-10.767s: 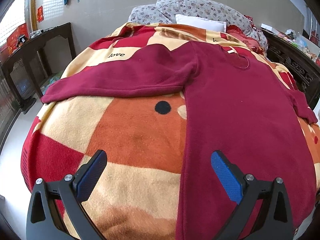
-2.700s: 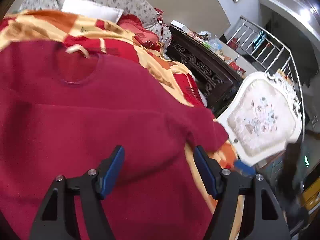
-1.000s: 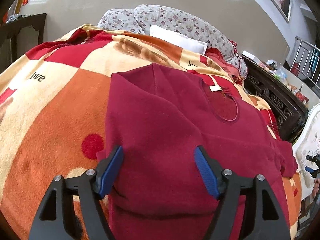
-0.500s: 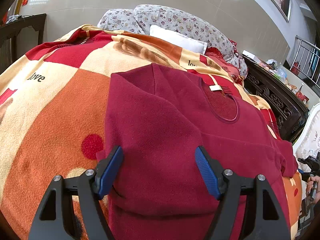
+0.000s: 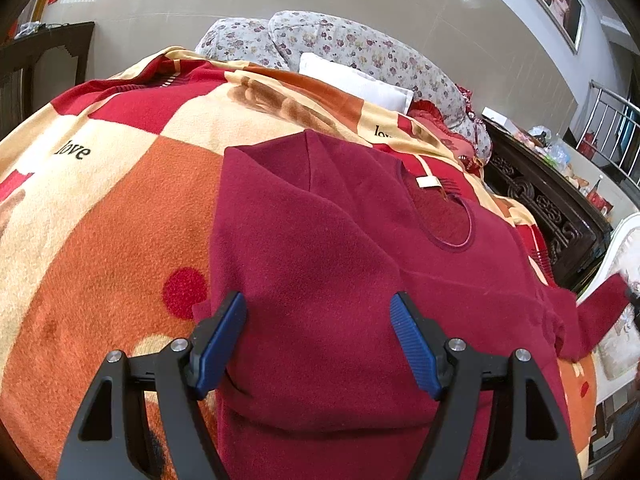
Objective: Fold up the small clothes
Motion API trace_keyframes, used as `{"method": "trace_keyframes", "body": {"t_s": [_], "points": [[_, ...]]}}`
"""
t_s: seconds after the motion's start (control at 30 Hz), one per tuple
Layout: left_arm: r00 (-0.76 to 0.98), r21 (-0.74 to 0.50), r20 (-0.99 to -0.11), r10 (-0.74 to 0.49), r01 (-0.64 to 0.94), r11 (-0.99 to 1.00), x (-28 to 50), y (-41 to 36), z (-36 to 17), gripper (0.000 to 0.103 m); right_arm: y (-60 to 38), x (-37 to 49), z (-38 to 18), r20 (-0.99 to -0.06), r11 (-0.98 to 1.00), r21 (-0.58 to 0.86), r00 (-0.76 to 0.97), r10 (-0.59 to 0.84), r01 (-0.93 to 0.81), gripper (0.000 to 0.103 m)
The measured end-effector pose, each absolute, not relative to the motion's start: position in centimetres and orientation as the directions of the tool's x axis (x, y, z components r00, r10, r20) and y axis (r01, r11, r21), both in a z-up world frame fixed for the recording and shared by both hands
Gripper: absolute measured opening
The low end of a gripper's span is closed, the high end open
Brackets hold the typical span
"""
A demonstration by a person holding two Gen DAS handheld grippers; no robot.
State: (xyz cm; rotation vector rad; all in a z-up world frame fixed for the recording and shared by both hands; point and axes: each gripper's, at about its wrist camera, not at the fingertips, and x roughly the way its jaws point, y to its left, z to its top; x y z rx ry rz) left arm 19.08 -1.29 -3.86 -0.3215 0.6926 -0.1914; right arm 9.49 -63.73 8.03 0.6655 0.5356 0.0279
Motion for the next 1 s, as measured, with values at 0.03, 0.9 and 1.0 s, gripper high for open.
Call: {"method": "trace_keyframes", "body": {"t_s": [0.03,0.9,1.0], "points": [[0.757,-0.356,-0.59,-0.279,0.066,0.932,19.0,-1.2,-3.8,0.074,-62.1,9.4,9.7,-0.433,0.797,0.595,0.875,0.215,0.098,0.008],[0.759,-0.587,-0.473,-0.447,0.106,0.802,18.2,5.0,-0.5,0.081,-15.7,22.9,-1.5,-0.612,0.788,0.496,0.497,0.615,-0.364,0.01],[0.705,-0.61,-0.487,-0.515,0.147,0.779,19.5,3.8,-1.1,0.081,-15.8,21.8,-1.4,-0.627,0.798,0.459,0.494,0.602,-0.391,0.039]]}}
